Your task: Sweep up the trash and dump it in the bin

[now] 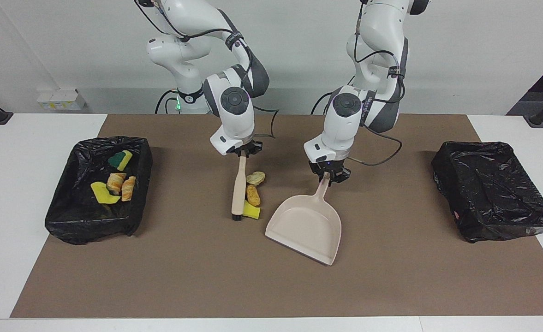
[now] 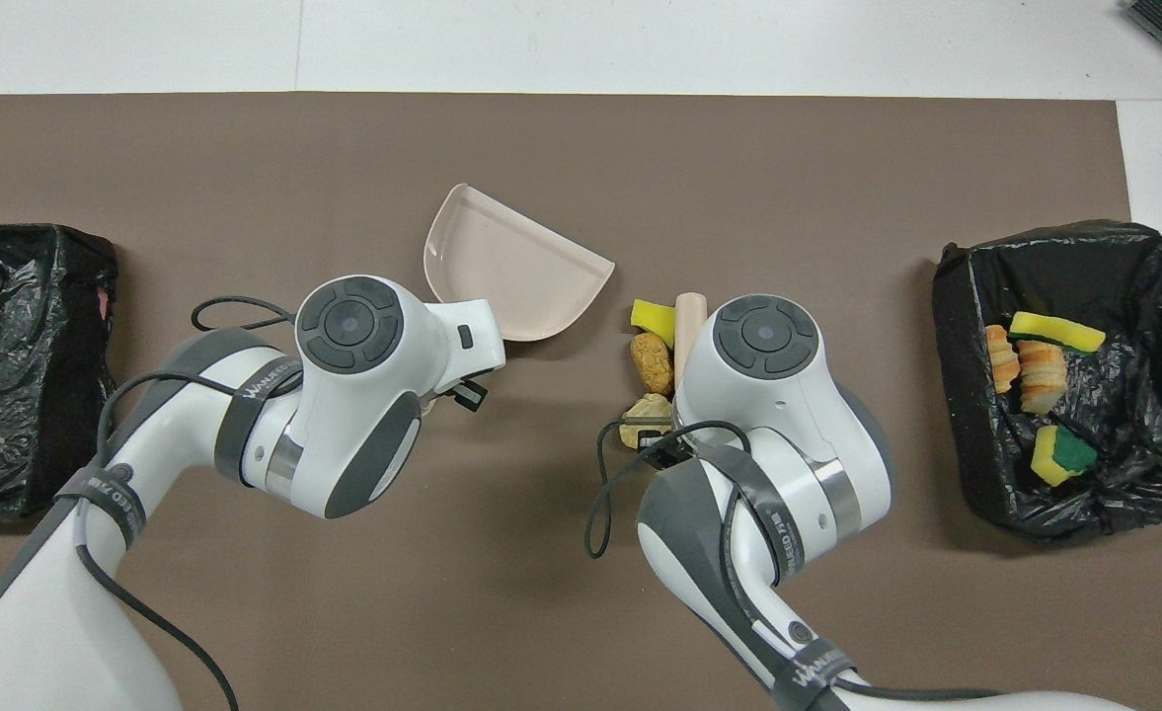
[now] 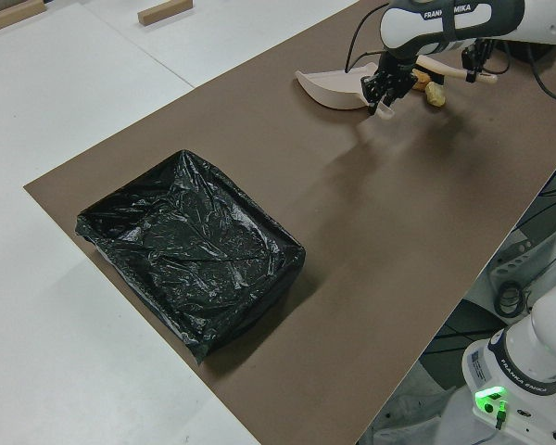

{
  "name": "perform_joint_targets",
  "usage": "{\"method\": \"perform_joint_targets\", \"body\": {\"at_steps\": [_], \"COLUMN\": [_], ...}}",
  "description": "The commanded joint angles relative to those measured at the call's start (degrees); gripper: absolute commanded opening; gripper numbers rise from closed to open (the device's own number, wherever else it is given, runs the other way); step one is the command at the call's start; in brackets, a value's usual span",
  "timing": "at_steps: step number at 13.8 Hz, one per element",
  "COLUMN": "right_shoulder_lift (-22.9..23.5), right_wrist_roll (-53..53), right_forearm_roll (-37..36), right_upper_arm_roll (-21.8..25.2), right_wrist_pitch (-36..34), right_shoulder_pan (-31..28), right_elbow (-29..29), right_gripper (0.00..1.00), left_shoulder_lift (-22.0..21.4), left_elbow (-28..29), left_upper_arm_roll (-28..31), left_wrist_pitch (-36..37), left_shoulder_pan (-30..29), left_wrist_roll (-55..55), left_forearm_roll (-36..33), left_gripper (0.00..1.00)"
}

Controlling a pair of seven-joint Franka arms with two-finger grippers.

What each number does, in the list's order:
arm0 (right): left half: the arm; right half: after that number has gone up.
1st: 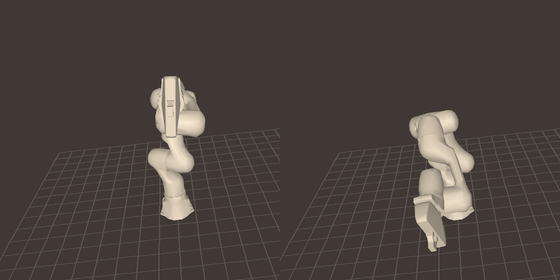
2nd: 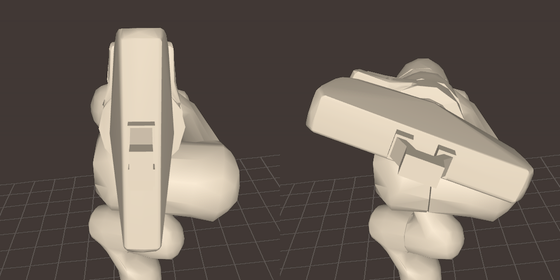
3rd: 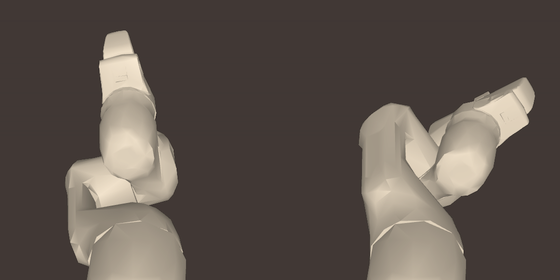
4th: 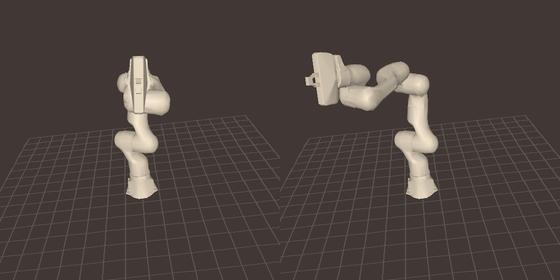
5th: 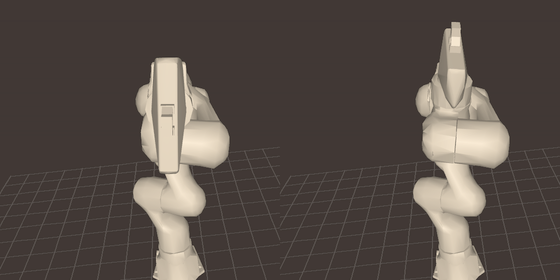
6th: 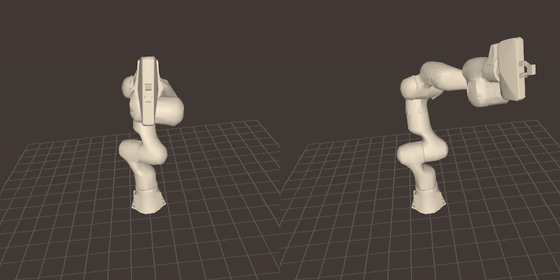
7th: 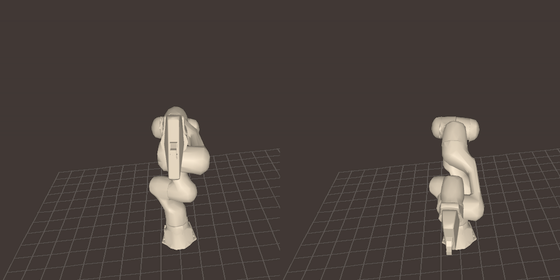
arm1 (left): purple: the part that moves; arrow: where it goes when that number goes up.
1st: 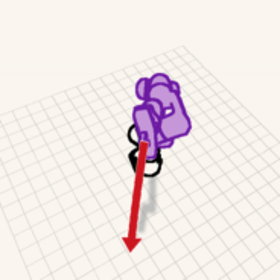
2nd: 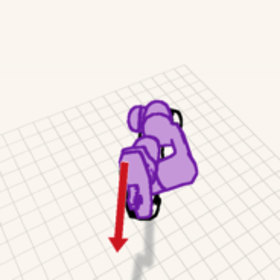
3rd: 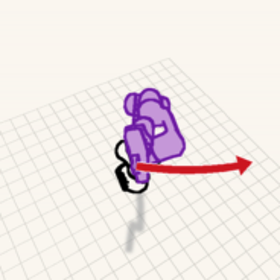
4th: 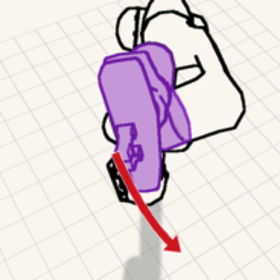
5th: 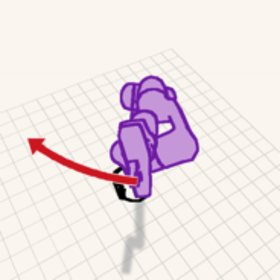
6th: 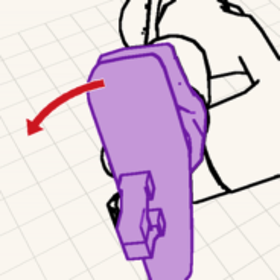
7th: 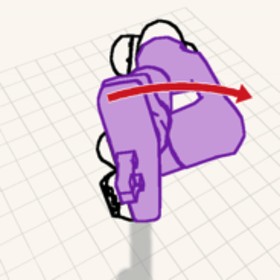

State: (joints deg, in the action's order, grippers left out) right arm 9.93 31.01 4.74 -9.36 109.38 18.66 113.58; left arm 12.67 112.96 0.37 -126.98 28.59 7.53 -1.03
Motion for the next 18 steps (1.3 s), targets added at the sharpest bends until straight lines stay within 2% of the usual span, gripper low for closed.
{"method": "perform_joint_targets", "body": {"at_steps": [1, 6, 10, 14, 18], "right_shoulder_lift": [-0.7, -0.8, -1.0, -1.2, -1.6], "right_wrist_roll": [-2.2, -8.9, -9.0, -9.2, -14.8], "right_forearm_roll": [-0.6, -0.7, -0.7, -0.6, -0.6], "right_upper_arm_roll": [-0.4, -0.4, -0.5, -0.5, -0.4], "right_wrist_pitch": [-1.2, -2.9, -3.7, -4.1, -4.7], "right_shoulder_pan": [-0.2, -1.3, -1.1, -1.2, -2.1], "right_elbow": [0.1, 0.4, 0.6, 1.1, 1.8], "right_gripper": [0.0, 0.0, 0.0, 0.0, 0.0], "left_shoulder_lift": [-2.6, -13.7, -16.3, -15.6, -15.5], "left_elbow": [0.7, 0.8, 4.5, 10.0, 14.4], "left_upper_arm_roll": [-0.2, -0.3, -0.3, -0.6, -0.6], "left_wrist_pitch": [3.5, 16.1, 18.2, 13.9, 8.1], "left_shoulder_pan": [-4.3, -17.1, -17.6, -13.2, -9.9], "left_wrist_roll": [11.1, 42.3, 53.3, 52.9, 45.1], "left_forearm_roll": [-1.3, -1.3, -1.4, -3.9, -3.9], "left_gripper": [0.0, 0.0, 0.0, 0.0, 0.0]}}
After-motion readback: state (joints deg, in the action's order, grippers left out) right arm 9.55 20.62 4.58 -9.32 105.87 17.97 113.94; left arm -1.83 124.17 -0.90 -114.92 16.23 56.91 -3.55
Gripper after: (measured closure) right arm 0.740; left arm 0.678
